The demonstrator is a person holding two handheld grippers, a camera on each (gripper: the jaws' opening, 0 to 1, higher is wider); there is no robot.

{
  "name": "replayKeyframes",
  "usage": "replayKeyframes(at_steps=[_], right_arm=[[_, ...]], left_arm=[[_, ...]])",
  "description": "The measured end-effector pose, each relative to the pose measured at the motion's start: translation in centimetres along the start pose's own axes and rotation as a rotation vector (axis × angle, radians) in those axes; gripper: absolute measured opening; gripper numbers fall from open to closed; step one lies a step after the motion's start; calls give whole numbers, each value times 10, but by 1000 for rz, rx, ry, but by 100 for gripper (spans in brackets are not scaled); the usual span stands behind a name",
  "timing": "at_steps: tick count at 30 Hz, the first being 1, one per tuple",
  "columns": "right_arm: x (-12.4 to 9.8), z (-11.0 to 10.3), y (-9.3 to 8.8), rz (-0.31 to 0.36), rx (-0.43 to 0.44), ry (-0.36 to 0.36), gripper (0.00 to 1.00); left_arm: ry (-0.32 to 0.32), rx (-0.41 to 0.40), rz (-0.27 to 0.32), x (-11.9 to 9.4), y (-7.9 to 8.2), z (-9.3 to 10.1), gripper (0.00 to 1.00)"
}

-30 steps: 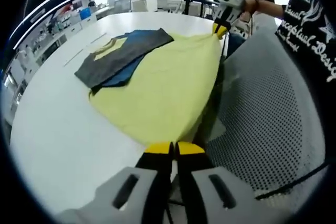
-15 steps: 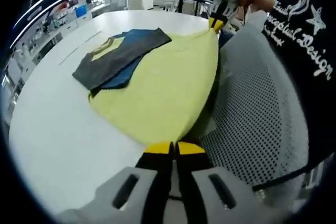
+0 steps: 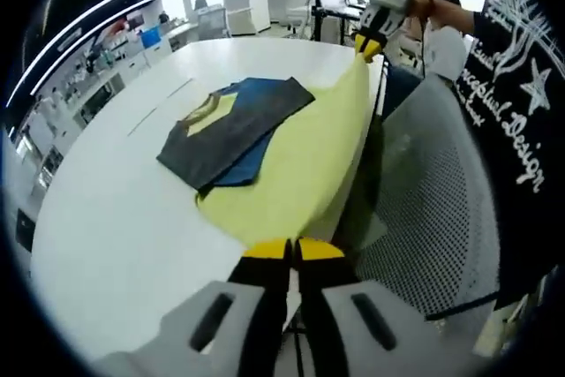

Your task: Fold the garment on the visible template until the final outline fits inside the template.

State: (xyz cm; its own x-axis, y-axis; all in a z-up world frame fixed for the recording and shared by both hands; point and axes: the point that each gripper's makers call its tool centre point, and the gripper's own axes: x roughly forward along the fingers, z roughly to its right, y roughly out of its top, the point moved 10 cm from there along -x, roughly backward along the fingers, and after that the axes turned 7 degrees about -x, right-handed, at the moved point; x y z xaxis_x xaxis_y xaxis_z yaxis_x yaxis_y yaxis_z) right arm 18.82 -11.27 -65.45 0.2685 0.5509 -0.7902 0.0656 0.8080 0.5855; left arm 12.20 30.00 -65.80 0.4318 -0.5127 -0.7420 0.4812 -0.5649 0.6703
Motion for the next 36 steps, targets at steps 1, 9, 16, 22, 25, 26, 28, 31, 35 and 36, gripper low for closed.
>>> replayKeyframes(at_steps=[1,9,16,22,25,26,28,31,35,36], right_arm=[[0,3,1,-4,-6,-5,0],[-7,27,13,1,-55,-77,0],[-11,47,24,18,-78,-137,0],[-11,68,32,30,-102,-190,0],[-10,78,37,40,-113,-217,0],[-9,82,38,43,-116,-229,0],[-6,90,40,35,-124,-249,0],[-3,99,43,24,-136,-268,0],[3,111,46,14,-141,-291,0],[5,114,47,12,-140,-295,0]], left_arm=[[9,-5,12,1,3,-6,0],[67,26,57,-4,28,-24,0],[119,29,111,-8,50,-46,0],[150,38,144,-6,62,-60,0],[183,26,170,-1,70,-74,0],[193,21,177,-1,72,-77,0],[211,7,201,3,81,-79,0],[230,22,207,8,89,-85,0],[243,12,214,15,97,-92,0],[249,10,216,17,100,-97,0]])
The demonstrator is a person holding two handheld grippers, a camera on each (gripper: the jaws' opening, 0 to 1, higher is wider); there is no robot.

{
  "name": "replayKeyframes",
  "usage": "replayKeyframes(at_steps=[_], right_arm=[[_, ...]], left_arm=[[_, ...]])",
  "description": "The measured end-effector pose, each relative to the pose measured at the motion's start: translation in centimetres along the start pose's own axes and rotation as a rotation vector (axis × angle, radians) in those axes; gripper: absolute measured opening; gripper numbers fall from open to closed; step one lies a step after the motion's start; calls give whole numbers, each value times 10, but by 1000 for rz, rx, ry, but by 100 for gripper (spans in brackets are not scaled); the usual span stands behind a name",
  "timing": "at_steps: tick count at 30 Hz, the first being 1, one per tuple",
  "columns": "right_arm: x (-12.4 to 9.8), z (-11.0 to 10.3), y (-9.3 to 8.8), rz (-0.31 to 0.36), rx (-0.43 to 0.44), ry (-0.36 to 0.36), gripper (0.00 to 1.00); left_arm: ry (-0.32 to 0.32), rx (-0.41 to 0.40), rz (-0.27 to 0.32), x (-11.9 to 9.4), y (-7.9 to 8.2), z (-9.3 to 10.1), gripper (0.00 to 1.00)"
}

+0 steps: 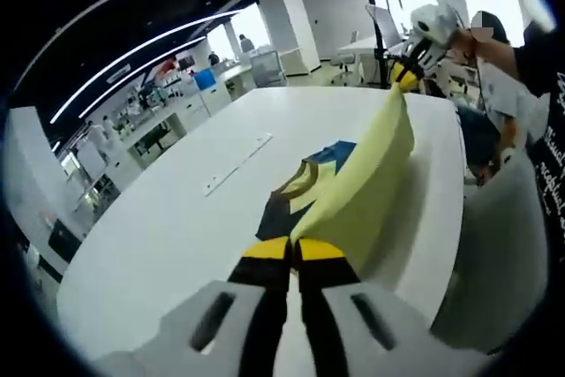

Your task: Fold the garment on the visible template until the final outline fits inside the template.

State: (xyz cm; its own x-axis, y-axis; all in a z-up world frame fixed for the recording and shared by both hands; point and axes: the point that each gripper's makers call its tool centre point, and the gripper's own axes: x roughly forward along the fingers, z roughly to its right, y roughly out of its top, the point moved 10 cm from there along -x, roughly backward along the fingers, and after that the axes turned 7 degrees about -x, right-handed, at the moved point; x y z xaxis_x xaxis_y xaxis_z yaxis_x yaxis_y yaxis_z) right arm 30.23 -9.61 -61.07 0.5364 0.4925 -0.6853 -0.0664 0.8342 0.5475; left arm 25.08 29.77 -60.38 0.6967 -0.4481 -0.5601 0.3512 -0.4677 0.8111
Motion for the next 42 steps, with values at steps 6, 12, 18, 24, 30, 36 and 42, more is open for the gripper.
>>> replayKeyframes(at_steps=[6,12,18,24,30,36,42], right_arm=[[17,17,2,-41,-28,-52,0],[45,29,0,-102,-60,-62,0],[66,42,-6,-111,-54,-58,0],[89,49,-10,-153,-92,-56,0],[113,54,-21,-179,-75,-38,0],[129,57,-30,-193,-35,-21,0],[148,59,-37,-207,-28,4,0]], left_arm=[[32,-17,10,17,8,-16,0],[56,-42,-42,41,5,-41,0],[63,-53,-64,62,0,-58,0],[62,-54,-92,84,-7,-70,0],[56,-34,-127,106,-12,-74,0],[45,-35,-157,130,-21,-83,0],[36,-36,-192,147,-31,-87,0]])
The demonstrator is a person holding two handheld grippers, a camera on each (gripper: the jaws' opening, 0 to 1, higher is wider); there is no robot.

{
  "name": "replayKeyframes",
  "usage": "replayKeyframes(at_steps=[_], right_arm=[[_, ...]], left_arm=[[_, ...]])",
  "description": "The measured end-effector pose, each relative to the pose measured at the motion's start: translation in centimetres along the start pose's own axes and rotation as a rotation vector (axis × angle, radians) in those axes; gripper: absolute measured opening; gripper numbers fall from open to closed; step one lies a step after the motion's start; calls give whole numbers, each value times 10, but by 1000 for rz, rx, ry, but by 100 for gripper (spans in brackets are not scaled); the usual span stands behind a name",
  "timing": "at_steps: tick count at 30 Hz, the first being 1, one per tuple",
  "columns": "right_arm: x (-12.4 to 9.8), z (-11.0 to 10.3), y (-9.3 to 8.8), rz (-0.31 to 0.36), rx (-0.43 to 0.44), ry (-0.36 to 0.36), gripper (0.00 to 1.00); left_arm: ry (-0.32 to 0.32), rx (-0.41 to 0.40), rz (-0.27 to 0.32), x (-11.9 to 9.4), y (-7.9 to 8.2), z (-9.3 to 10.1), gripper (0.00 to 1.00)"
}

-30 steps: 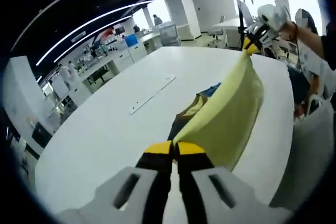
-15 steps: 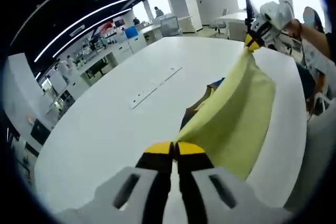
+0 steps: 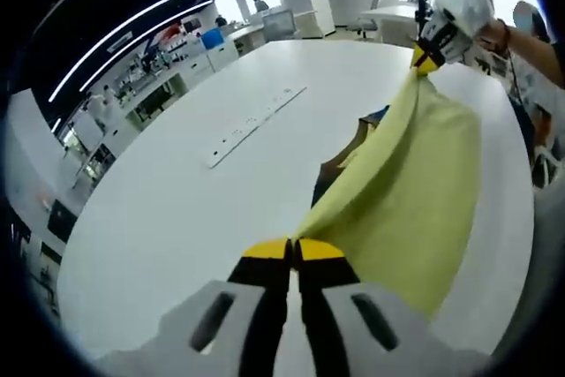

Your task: Fold the garment on the visible template until the final outline fits inside the template.

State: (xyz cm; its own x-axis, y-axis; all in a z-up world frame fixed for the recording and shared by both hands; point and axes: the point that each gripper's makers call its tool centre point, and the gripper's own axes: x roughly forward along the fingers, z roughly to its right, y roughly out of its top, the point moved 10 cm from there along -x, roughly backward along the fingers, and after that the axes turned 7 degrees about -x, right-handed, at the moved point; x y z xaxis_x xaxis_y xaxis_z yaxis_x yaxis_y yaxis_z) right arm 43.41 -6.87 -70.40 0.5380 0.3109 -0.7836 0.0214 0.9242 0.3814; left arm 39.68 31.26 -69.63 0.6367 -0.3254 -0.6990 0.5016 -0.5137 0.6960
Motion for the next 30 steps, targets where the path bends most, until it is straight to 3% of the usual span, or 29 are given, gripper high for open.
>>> replayKeyframes(at_steps=[14,25,30], right_arm=[[49,0,-10,-11,37,72,0],[66,-2,-12,-15,26,125,0],[68,6,-16,11,88,164,0]], left_arm=[[-35,-23,-80,44,-18,-10,0],[-51,-12,-119,61,-35,-12,0],[-53,6,-125,62,-36,-13,0]])
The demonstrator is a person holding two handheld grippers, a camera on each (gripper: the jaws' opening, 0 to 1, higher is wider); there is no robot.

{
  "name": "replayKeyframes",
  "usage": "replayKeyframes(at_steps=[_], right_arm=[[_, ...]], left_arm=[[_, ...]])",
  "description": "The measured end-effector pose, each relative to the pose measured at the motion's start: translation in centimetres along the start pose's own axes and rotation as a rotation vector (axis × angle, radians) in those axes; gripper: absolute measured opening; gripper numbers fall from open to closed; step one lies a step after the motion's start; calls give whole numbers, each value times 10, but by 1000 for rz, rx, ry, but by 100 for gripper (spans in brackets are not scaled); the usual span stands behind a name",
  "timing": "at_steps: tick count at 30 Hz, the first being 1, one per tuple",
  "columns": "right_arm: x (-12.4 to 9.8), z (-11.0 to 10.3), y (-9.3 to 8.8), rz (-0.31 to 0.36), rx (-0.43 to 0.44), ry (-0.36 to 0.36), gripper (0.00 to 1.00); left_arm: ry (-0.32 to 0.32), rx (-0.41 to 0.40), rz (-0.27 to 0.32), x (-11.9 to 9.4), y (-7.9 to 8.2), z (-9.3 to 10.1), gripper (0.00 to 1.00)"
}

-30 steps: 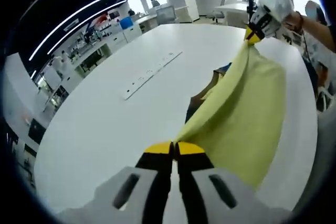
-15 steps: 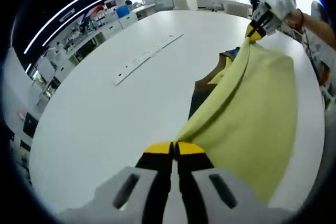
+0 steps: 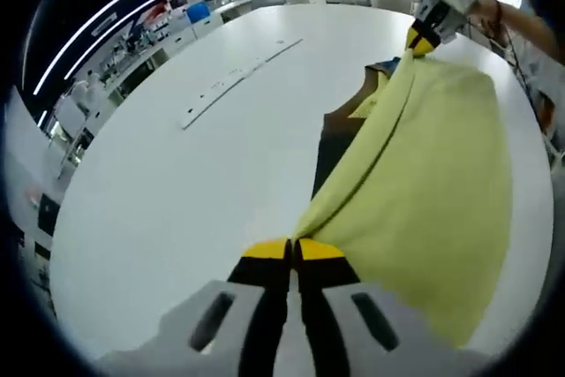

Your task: Fold the garment on the visible template until the final outline fits inside the template.

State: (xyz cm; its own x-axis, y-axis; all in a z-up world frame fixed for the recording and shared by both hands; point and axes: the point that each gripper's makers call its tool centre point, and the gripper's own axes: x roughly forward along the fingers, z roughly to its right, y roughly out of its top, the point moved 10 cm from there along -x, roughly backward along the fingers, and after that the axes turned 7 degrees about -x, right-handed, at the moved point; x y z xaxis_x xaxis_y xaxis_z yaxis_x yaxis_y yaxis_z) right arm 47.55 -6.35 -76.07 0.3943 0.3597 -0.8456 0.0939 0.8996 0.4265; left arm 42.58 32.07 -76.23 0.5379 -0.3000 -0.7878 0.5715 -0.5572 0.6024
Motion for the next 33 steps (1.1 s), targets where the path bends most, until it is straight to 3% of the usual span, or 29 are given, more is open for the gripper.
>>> replayKeyframes(at_steps=[5,8,12,17,22,26,33], right_arm=[[-1,3,0,13,27,11,0],[-6,1,2,16,27,7,2],[-15,5,0,63,145,-18,10],[-32,0,4,142,204,-17,13],[-33,-9,0,140,162,-25,17],[-26,-15,-2,127,109,-12,16],[-10,-3,-5,100,38,-71,18]], left_arm=[[-2,-46,13,0,-1,0,0],[-9,-29,24,-2,0,3,1],[-3,-13,40,-10,-3,2,3],[15,13,71,-22,-5,3,7],[5,38,109,-28,-6,7,8],[15,127,119,-27,-7,14,3],[62,150,113,-15,-14,3,6]])
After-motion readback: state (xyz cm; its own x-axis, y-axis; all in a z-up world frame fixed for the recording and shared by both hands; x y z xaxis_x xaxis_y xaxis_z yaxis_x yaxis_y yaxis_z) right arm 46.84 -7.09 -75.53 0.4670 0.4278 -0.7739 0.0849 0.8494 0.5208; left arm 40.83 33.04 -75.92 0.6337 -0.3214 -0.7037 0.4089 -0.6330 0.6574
